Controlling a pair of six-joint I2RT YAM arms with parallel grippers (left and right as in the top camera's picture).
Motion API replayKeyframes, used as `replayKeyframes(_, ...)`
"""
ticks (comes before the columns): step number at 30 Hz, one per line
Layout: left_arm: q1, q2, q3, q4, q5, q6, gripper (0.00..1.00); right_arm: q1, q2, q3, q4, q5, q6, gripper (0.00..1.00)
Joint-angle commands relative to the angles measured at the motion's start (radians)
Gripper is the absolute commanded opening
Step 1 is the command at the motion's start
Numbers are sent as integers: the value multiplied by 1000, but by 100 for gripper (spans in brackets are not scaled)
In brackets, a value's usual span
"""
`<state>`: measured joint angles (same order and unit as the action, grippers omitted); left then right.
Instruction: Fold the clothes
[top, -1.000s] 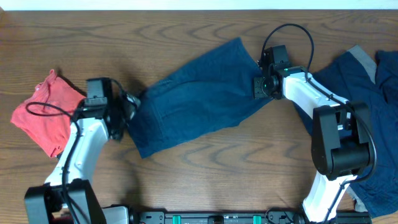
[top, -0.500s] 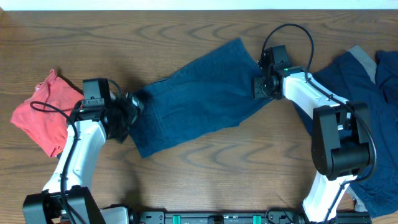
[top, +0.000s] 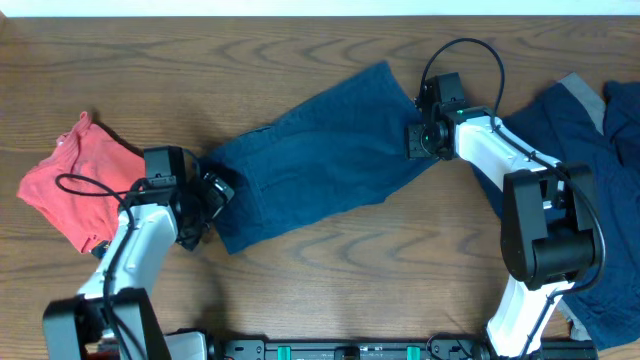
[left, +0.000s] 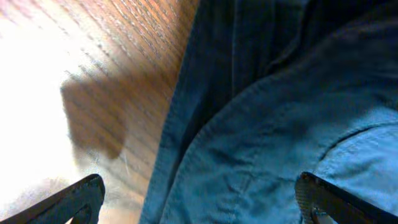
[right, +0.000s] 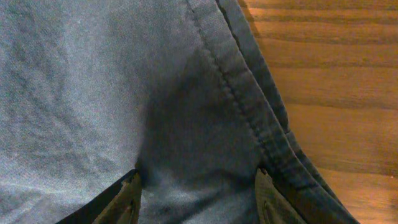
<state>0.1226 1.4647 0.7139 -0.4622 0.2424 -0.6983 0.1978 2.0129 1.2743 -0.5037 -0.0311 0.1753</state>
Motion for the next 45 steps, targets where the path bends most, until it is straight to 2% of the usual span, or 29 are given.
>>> replayKeyframes(1, 2, 63, -15, 31, 37, 14, 99, -8, 29, -34, -32, 24, 11, 58)
replayKeyframes(3, 2, 101, -16, 62, 77, 14, 100, -8, 29, -34, -32, 24, 11, 57)
replayKeyframes(7, 2, 166, -16, 105, 143, 14, 76, -8, 29, -34, -32, 24, 11, 57)
replayKeyframes(10, 2, 187, -16, 113, 154, 19, 51, -8, 29, -34, -37, 24, 11, 57)
replayKeyframes(12, 2, 184, -14, 113, 154, 59, 19, -9, 27, -34, -40, 24, 11, 57)
replayKeyframes(13, 3, 181, -13, 112, 154, 80, 8, -9, 24, -33, -43, 24, 11, 57)
replayKeyframes(14, 5, 175, -8, 105, 154, 99, 6, -9, 19, -32, -46, 24, 11, 57)
replayKeyframes(18, 24, 129, 60, -8, 154, 142, 6, -9, -35, -28, -50, 23, 10, 57)
replayKeyframes(21, 29, 75, 150, -156, 153, 224, 6, -8, -105, -12, -51, -2, -24, 53)
replayKeyframes(26, 29, -11, 324, -441, 132, 280, 6, 13, -243, 19, -42, -197, -115, 28)
replayKeyframes(28, 29, -36, 368, -513, 132, 280, 6, 30, -272, 19, -42, -293, -126, 17)
replayKeyframes(30, 29, -61, 395, -557, 132, 280, 6, 58, -280, 19, -43, -384, -126, 11)
replayKeyframes(34, 29, -105, 401, -581, 136, 279, 6, 145, -249, 18, -50, -463, -120, 12)
replayKeyframes(45, 29, -165, 431, -600, 140, 280, 6, 457, -8, 18, -8, -467, 13, 10)
